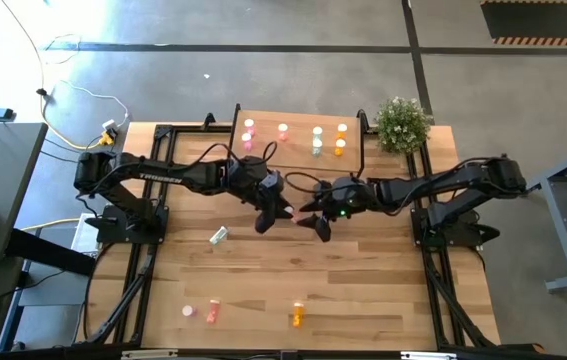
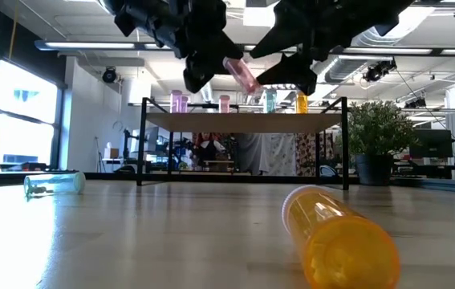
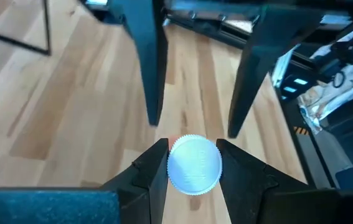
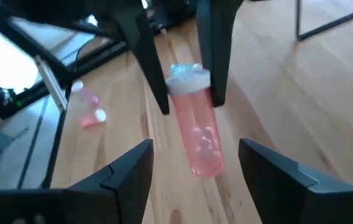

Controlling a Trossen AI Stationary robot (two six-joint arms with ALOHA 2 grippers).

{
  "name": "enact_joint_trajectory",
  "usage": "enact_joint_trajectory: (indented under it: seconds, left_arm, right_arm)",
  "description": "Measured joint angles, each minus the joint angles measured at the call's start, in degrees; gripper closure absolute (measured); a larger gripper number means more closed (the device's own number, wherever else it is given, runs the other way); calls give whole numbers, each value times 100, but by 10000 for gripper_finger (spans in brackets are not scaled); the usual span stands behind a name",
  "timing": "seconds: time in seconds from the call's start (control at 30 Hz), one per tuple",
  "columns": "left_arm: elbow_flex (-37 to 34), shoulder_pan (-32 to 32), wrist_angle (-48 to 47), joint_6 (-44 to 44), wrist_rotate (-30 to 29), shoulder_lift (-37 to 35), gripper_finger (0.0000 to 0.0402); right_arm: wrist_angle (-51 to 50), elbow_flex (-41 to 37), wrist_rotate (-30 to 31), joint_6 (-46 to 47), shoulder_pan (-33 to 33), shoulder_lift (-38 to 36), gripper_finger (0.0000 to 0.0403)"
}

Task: Pick and place medicine bottles onto shelf by color
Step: Put the top pink pill bottle aligned with the other pink pill bottle on the shelf

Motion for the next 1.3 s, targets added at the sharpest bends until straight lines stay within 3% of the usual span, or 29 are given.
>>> enact_joint_trajectory:
  seconds: [0.23, 0.57, 0.9, 1.1, 1.3]
  left_arm:
    - [-4, 313, -319, 127, 5, -252, 289]
    - [8, 1282, -864, 553, 1, -883, 289]
    - [1182, 1983, -2668, 1934, -280, -945, 289]
    - [1534, 2187, -2826, 2295, -708, -920, 289]
    - [1611, 2165, -2836, 2297, -711, -918, 289]
  right_arm:
    - [48, 0, 74, 159, -299, -257, 176]
    - [81, 0, 863, 146, -632, -640, 176]
    - [125, 4, 1467, 89, -810, -680, 176]
    - [134, 4, 1547, 157, -810, -680, 176]
    - [136, 4, 1552, 30, -810, -680, 176]
